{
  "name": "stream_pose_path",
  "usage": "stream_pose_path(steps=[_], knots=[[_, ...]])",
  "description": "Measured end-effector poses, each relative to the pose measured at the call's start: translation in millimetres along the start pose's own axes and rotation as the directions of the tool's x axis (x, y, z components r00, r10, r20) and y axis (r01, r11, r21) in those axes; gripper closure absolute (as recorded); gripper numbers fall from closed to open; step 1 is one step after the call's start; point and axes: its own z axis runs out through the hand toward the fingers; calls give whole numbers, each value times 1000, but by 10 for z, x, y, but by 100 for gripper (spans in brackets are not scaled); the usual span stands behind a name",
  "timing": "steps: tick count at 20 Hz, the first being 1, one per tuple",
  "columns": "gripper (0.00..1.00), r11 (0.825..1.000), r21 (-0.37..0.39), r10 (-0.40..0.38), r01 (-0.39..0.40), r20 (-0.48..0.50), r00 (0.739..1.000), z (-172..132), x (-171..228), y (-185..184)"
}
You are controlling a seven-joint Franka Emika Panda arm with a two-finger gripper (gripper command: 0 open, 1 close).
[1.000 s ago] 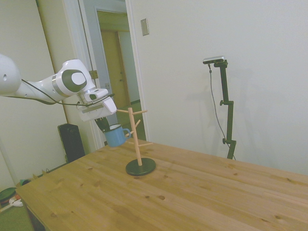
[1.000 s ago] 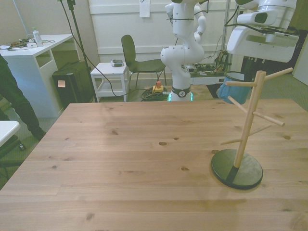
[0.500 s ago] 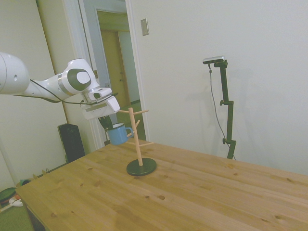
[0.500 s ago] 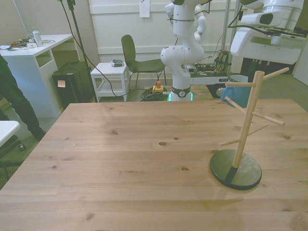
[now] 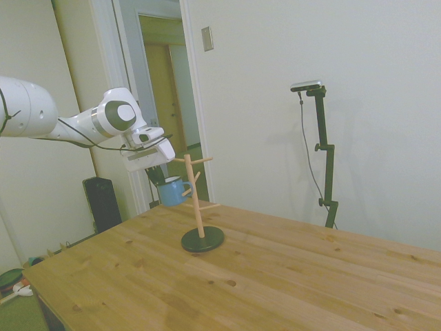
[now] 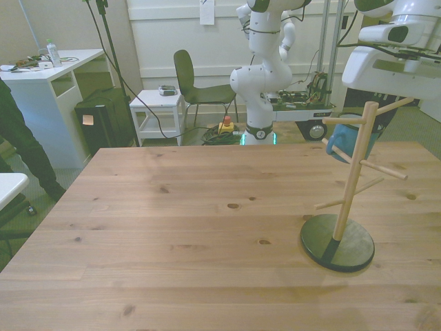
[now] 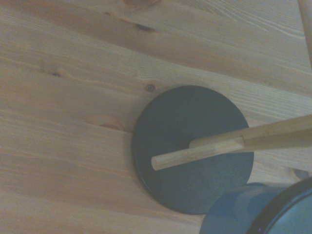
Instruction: Hang the mug
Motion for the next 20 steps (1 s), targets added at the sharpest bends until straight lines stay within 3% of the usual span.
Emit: stream_pose_path(steps=[20], knots=[[0, 999, -1, 51, -51, 2, 999, 60, 54, 168]])
